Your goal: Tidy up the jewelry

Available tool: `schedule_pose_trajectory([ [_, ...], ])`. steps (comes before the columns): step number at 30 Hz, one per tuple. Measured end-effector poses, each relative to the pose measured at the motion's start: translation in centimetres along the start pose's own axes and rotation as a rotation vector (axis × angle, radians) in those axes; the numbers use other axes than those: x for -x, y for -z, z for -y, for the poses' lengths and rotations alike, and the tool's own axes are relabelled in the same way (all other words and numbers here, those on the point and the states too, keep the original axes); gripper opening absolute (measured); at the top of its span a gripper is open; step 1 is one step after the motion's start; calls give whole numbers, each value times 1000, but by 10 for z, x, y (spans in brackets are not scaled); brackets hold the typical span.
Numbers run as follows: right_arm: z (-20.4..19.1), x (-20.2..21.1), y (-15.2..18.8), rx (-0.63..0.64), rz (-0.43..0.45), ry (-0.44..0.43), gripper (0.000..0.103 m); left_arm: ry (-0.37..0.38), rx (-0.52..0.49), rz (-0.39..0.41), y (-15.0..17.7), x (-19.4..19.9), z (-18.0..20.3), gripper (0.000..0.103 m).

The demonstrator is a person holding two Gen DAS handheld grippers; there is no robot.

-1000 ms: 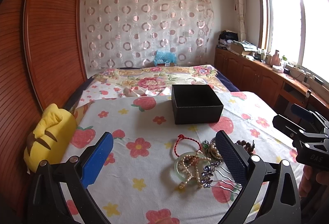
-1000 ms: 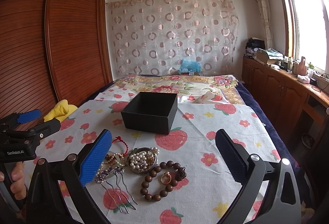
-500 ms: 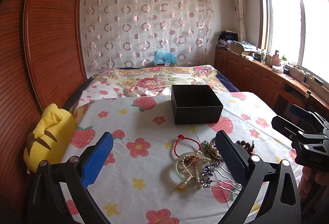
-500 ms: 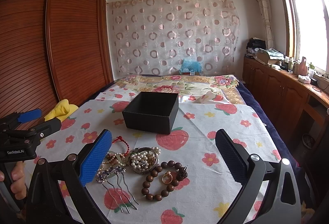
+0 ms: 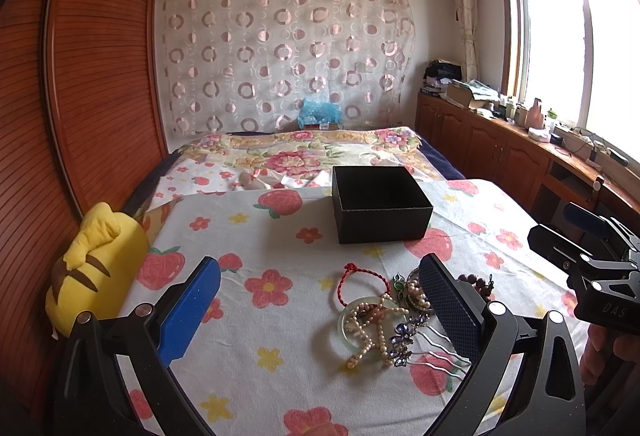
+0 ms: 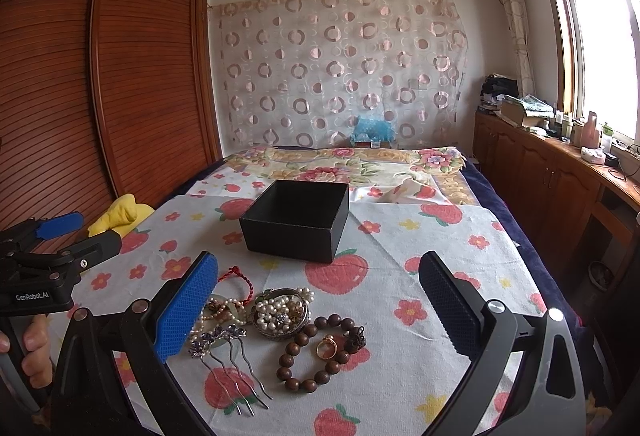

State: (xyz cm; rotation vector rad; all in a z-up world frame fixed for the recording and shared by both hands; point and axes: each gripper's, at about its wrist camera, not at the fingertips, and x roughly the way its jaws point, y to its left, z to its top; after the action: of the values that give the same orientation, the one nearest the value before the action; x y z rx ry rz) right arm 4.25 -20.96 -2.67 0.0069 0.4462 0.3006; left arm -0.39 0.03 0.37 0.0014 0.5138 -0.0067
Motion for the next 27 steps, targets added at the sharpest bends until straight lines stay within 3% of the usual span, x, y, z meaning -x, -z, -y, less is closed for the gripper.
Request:
schedule_pose_trajectory([
  [16,1,0,0,0,-1,-1,101,0,2,-2,-5,7,11,96],
  [27,-9,-9,2,21,-44,-62,100,20,-16,-82,4,-17,22,96],
])
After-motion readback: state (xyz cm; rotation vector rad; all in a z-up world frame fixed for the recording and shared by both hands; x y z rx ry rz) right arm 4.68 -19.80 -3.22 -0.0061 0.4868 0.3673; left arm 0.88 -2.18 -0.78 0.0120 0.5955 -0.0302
